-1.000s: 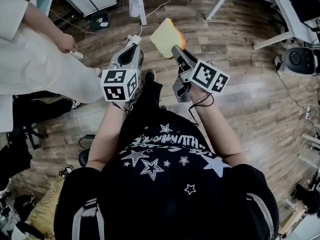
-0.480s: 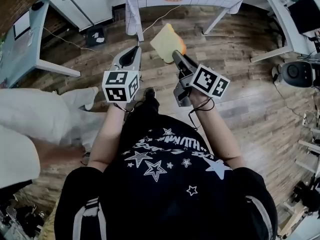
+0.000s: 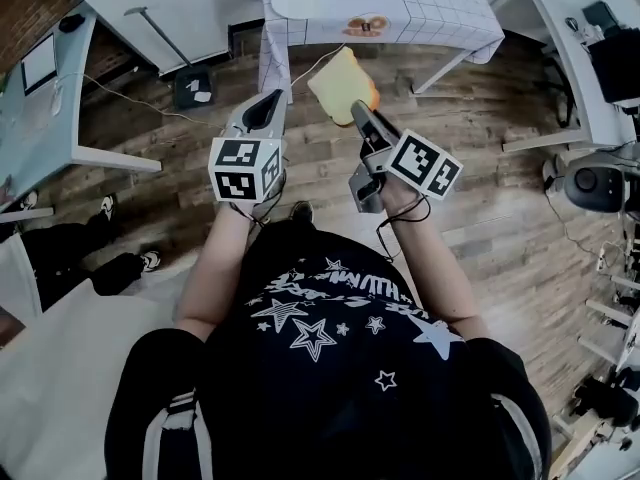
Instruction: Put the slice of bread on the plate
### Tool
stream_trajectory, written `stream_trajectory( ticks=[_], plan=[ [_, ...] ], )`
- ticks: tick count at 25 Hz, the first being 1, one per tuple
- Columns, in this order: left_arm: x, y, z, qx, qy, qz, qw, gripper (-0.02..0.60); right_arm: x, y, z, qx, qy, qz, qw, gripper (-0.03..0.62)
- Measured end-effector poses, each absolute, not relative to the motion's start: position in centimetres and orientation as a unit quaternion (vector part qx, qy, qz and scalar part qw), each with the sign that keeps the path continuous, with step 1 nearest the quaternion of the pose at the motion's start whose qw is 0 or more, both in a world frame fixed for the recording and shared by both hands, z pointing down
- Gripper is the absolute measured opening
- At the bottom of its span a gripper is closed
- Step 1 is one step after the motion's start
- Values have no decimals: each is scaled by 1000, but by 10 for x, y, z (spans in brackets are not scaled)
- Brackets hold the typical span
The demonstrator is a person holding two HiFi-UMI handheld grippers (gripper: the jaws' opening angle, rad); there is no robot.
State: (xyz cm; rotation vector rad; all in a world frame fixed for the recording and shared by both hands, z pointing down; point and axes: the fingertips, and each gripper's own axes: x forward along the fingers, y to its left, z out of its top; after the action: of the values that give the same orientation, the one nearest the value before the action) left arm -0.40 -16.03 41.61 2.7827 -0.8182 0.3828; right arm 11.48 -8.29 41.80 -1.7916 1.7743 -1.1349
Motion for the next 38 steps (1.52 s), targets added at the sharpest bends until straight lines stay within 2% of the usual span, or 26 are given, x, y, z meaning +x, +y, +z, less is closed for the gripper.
stream_trajectory(
  ticks=[25,38],
  plan=[
    [-8,-279,445,917,-348,133,141,9,157,-245,443,-600,647,-438,170,98],
    [34,-353,445,888,-413,150,137,9,189,-350,466,-532,693,-475,109,97]
  ],
)
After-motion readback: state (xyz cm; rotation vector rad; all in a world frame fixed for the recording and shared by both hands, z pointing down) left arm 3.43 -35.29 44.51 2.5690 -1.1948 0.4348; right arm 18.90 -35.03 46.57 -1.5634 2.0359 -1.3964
